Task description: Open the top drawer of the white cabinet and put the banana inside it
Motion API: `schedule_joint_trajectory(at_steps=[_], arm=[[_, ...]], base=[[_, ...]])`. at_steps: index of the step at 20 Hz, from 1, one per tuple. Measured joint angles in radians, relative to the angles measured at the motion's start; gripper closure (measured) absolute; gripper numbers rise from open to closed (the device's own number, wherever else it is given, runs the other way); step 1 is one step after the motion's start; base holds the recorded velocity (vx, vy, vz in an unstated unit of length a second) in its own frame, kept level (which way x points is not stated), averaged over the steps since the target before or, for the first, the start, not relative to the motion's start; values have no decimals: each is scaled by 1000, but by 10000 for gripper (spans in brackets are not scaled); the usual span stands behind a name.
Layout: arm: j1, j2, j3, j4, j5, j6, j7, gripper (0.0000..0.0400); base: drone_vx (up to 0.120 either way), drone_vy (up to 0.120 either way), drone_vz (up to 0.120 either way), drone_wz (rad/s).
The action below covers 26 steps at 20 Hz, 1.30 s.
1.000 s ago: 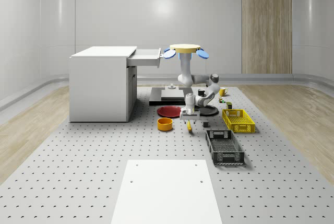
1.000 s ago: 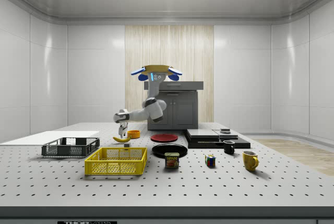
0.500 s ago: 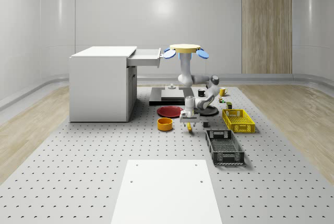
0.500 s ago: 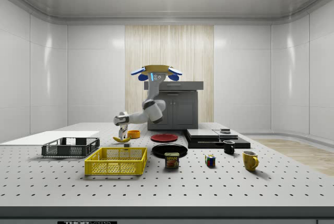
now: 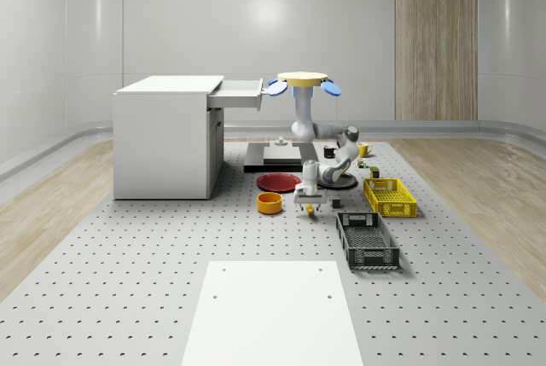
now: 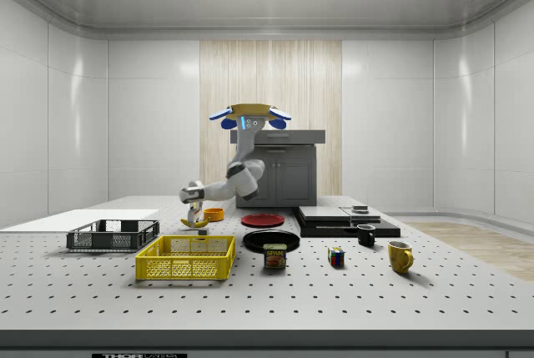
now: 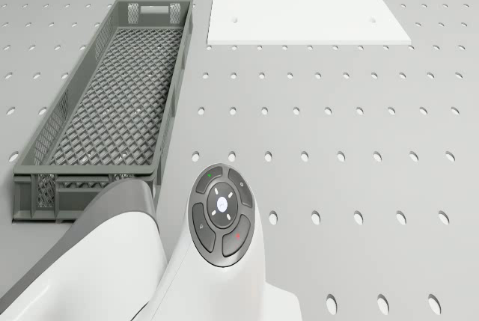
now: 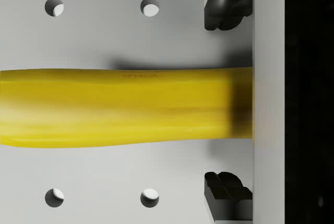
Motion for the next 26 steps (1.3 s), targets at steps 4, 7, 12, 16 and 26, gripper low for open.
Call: schedule_joint_trajectory(at_steps=[4,7,12,16,26], arm=[[1,8,5,6,7,-2,2,132],[0,12,7,8,11,-5,4,194],[-2,18,7,8,10,-8,7,210],[-11,15,-16,-7,-13,-21,-5,210],[-37,-2,-117,-59,-108,-68,-12,207]], base=[[0,0,0,0],[0,0,0,0],[0,0,0,0],[0,0,0,0],[0,0,68,0]])
